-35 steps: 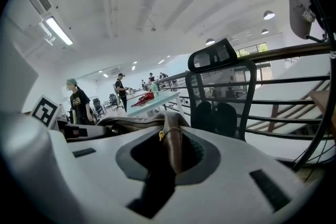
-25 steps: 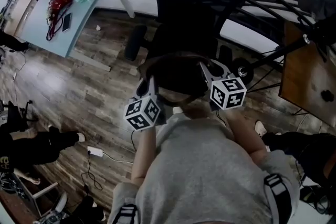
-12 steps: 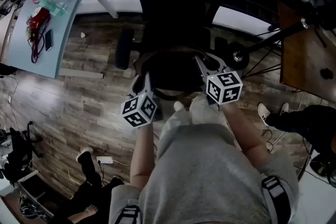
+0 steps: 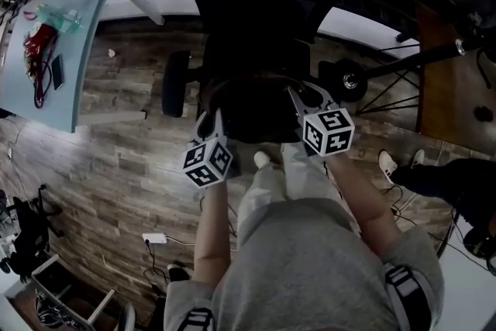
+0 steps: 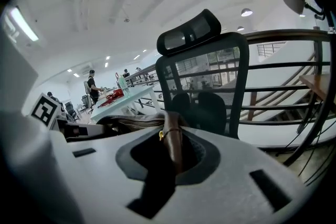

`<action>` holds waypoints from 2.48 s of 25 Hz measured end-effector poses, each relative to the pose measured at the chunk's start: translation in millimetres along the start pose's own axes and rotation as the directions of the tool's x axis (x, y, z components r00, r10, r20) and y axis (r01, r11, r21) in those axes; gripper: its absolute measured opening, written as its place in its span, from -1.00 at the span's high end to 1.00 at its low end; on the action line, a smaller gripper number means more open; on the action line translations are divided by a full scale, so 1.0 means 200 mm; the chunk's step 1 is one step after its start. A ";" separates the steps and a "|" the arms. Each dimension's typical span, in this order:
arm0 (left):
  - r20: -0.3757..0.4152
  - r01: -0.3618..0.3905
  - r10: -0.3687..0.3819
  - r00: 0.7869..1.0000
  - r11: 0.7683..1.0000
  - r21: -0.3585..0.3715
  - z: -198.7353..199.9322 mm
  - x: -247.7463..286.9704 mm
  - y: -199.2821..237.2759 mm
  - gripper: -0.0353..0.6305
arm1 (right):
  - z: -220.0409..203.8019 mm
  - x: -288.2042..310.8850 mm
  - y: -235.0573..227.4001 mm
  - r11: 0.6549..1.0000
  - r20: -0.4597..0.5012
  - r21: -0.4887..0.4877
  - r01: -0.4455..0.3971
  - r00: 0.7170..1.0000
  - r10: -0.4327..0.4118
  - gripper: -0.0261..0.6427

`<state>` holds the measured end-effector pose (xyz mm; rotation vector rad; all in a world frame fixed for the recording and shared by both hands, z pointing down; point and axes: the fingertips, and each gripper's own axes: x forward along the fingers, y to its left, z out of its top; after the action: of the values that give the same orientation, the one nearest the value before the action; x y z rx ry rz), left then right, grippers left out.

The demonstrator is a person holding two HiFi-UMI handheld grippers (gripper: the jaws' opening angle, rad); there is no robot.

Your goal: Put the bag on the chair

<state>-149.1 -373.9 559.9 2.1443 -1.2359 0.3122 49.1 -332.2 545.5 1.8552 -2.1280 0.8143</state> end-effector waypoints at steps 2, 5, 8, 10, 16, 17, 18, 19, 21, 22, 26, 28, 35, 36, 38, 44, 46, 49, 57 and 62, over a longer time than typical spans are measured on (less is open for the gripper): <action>-0.013 -0.004 0.004 1.000 1.000 -0.007 -0.03 0.06 0.02 0.76 | -0.03 0.06 -0.04 1.000 -0.018 -0.001 -0.002 1.000 0.002 0.78; -0.027 -0.011 0.011 1.000 1.000 -0.013 -0.07 0.17 0.06 0.76 | -0.06 0.16 -0.10 1.000 -0.041 -0.002 -0.003 0.999 0.003 0.78; -0.039 -0.014 0.013 0.999 1.000 -0.016 -0.11 0.27 0.10 0.76 | -0.11 0.25 -0.15 1.000 -0.061 -0.007 -0.001 0.998 0.000 0.78; -0.050 -0.013 0.012 0.999 1.000 -0.016 -0.14 0.33 0.12 0.76 | -0.14 0.31 -0.18 1.000 -0.073 -0.008 0.002 0.997 -0.003 0.78; -0.089 -0.024 0.023 0.996 1.000 -0.011 -0.24 0.47 0.21 0.76 | -0.25 0.45 -0.26 1.000 -0.113 -0.012 0.009 0.994 -0.010 0.78; -0.098 -0.029 0.028 0.995 1.000 -0.011 -0.26 0.50 0.22 0.76 | -0.27 0.48 -0.27 1.000 -0.121 -0.012 0.011 0.993 -0.012 0.78; -0.106 -0.035 0.033 0.994 0.999 -0.011 -0.28 0.52 0.24 0.76 | -0.29 0.50 -0.28 1.000 -0.130 -0.011 0.012 0.991 -0.013 0.78; -0.115 -0.041 0.039 0.993 0.999 -0.011 -0.30 0.54 0.25 0.76 | -0.31 0.52 -0.28 1.000 -0.137 -0.008 0.014 0.990 -0.015 0.78; -0.132 -0.054 0.052 0.990 0.998 -0.014 -0.35 0.57 0.28 0.76 | -0.36 0.56 -0.30 1.000 -0.153 0.002 0.017 0.988 -0.017 0.78; -0.141 -0.060 0.057 0.988 0.998 -0.016 -0.37 0.59 0.30 0.76 | -0.38 0.57 -0.31 1.000 -0.161 0.010 0.021 0.987 -0.019 0.78; -0.172 -0.081 0.075 0.982 0.996 -0.027 -0.45 0.64 0.33 0.76 | -0.47 0.63 -0.35 0.998 -0.191 0.042 0.039 0.981 -0.030 0.78; -0.189 -0.091 0.084 0.978 0.995 -0.029 -0.49 0.66 0.35 0.76 | -0.51 0.65 -0.36 0.998 -0.207 0.046 0.044 0.978 -0.034 0.78; -0.237 -0.112 0.106 0.966 0.994 -0.011 -0.60 0.71 0.40 0.75 | -0.65 0.69 -0.41 0.998 -0.258 0.038 0.059 0.965 -0.047 0.77; -0.237 -0.112 0.106 0.966 0.994 -0.012 -0.60 0.71 0.40 0.75 | -0.65 0.70 -0.41 0.997 -0.258 0.042 0.058 0.965 -0.045 0.77; -0.239 -0.116 0.109 0.965 0.993 -0.014 -0.61 0.72 0.40 0.75 | -0.66 0.71 -0.42 0.998 -0.261 0.045 0.054 0.964 -0.041 0.76; -0.257 -0.134 0.128 0.958 0.991 -0.006 -0.62 0.73 0.39 0.72 | -0.66 0.73 -0.42 0.997 -0.276 0.031 0.069 0.960 -0.058 0.69; -0.255 -0.137 0.133 0.958 0.991 0.001 -0.61 0.73 0.38 0.68 | -0.65 0.73 -0.42 0.997 -0.273 0.034 0.073 0.960 -0.061 0.61; -0.223 -0.128 0.124 0.967 0.992 -0.002 -0.58 0.72 0.36 0.44 | -0.64 0.72 -0.43 0.996 -0.263 0.041 0.074 0.963 -0.061 0.41; -0.177 -0.105 0.104 0.979 0.995 0.004 -0.51 0.65 0.30 0.20 | -0.58 0.64 -0.43 0.996 -0.235 0.029 0.088 0.969 -0.079 0.23; -0.160 -0.101 0.101 0.982 0.995 0.004 -0.49 0.57 0.26 0.20 | -0.53 0.56 -0.42 0.994 -0.206 0.021 0.103 0.974 -0.096 0.22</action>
<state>-121.9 -409.7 711.9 2.0137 -1.2529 0.5144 87.1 -376.8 709.9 1.7907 -1.8931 0.9743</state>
